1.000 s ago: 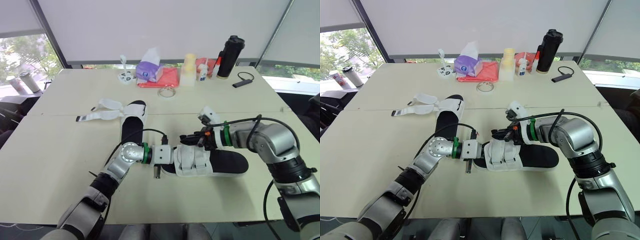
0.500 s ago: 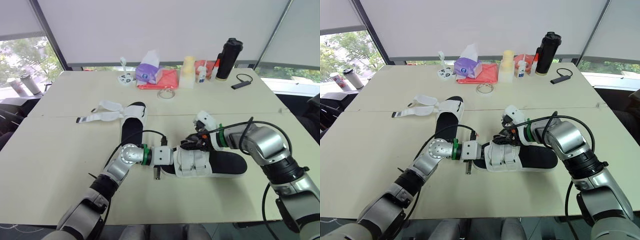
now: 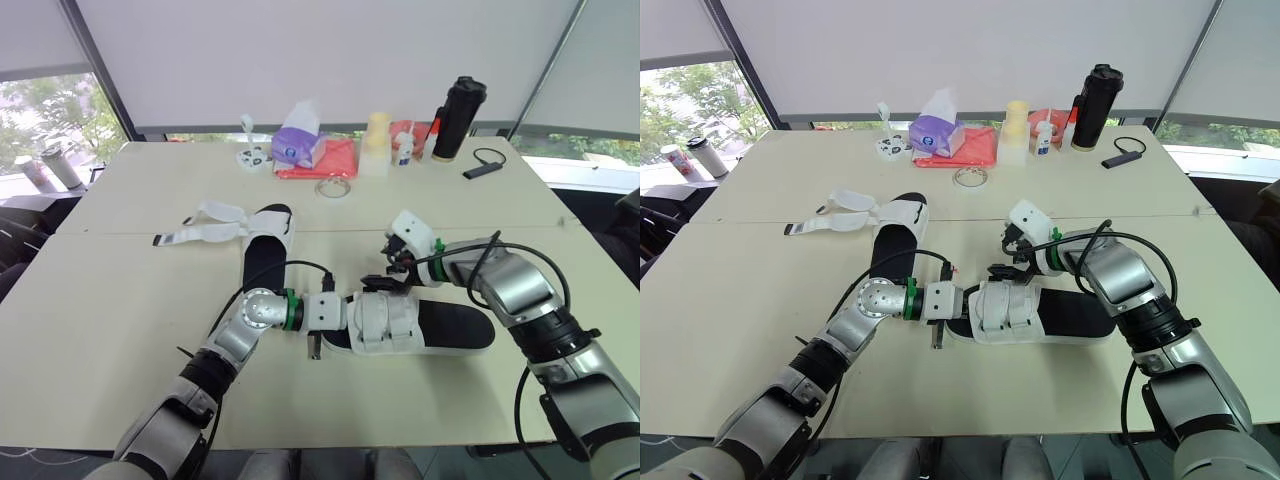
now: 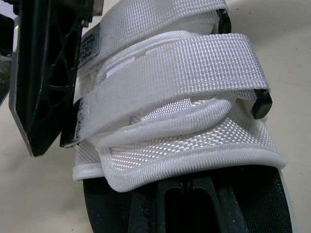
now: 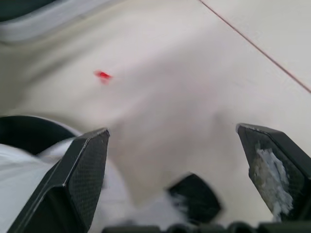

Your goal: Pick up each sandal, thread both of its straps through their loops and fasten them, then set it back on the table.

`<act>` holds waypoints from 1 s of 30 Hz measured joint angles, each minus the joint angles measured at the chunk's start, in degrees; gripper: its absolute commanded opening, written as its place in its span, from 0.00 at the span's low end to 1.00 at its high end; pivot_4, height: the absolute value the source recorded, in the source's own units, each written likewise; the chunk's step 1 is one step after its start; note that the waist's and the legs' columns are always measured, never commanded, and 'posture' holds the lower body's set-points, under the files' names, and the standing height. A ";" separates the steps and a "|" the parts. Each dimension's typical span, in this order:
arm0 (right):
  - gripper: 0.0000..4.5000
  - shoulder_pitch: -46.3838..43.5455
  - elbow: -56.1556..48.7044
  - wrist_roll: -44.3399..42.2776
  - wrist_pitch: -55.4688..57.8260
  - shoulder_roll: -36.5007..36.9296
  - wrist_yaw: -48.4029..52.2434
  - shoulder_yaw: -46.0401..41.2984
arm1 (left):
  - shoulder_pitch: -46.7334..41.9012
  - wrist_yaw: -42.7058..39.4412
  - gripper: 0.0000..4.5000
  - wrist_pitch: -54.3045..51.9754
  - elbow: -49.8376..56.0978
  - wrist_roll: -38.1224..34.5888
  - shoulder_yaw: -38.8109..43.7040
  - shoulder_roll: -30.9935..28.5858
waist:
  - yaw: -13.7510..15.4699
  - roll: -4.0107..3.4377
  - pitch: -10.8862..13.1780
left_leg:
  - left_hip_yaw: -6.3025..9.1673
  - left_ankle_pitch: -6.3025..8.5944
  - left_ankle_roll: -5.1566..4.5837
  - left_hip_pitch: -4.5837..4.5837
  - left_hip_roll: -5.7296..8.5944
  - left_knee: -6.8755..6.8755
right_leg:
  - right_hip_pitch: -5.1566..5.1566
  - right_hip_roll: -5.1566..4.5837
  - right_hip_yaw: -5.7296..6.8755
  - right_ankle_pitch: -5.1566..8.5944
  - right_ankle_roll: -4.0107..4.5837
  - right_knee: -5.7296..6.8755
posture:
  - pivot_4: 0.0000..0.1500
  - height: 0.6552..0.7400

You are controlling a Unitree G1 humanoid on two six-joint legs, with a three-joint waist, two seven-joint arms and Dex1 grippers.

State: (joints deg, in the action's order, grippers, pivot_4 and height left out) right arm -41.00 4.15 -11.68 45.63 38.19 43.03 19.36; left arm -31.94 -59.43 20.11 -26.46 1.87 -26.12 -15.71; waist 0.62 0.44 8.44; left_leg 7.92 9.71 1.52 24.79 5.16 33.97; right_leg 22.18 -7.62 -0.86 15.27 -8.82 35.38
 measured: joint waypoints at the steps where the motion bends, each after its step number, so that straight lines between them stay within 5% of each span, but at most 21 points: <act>1: 0.99 0.00 0.46 1.00 -0.87 0.00 0.01 0.34 | 0.00 0.00 0.00 0.00 0.00 0.00 0.00 0.00 | 0.00 0.00 0.00 | 0.00 0.00 0.00 0.00 0.00 0.00 | 0.00 0.00 0.00 0.00 0.00 0.00 | 1.00 0.88; 12: 0.99 0.54 -0.29 6.27 -5.54 -0.14 2.22 0.61 | -0.02 0.01 0.00 0.01 0.00 0.00 -0.03 0.01 | -0.01 -0.01 0.00 | 0.01 0.00 0.00 -0.02 0.01 -0.03 | -0.01 0.00 0.00 0.00 -0.01 0.01 | 1.00 0.88; 18: 0.99 -2.22 0.52 3.26 -1.44 -0.67 1.91 -7.39 | -0.05 0.02 0.00 0.01 0.00 0.00 -0.02 0.03 | 0.02 -0.03 0.01 | 0.01 -0.01 -0.02 -0.02 0.00 -0.03 | 0.00 0.00 -0.02 0.00 0.00 0.02 | 1.00 0.88; 21: 0.99 -2.03 -4.65 0.16 0.56 5.25 5.10 -12.61 | 0.04 0.04 0.00 0.01 -0.01 -0.09 -0.06 0.40 | 0.23 -0.03 0.03 | 0.04 0.00 0.00 -0.01 -0.01 -0.06 | -0.02 -0.03 -0.01 0.05 -0.08 0.01 | 1.00 0.88; 24: 0.99 4.08 -11.58 -0.33 -1.34 12.66 7.98 -16.88 | 0.32 -0.54 0.00 -0.05 -0.03 -0.72 0.38 0.24 | 0.08 0.00 0.00 | -0.03 0.08 0.12 -0.02 -0.01 -0.07 | -0.10 -0.04 0.00 0.13 -0.18 -0.03 | 1.00 0.88; 30: 0.99 17.90 -19.28 2.70 -10.02 16.00 7.92 -17.35 | 1.41 -2.58 0.00 -7.38 3.64 -4.40 2.81 -0.21 | -0.71 -0.24 0.16 | -0.15 0.09 0.13 0.02 -0.09 -0.06 | -0.18 -0.06 -0.10 0.21 -0.28 0.02 | 1.00 0.88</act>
State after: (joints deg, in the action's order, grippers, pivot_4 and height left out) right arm -23.10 -15.13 -8.99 35.61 54.19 50.94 2.02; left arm -30.53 -62.02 12.73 -22.82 -2.53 -23.31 -15.92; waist -0.09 0.19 8.59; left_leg 7.77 9.80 1.65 24.81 5.07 33.91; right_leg 22.01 -7.68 -0.96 15.48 -9.11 35.40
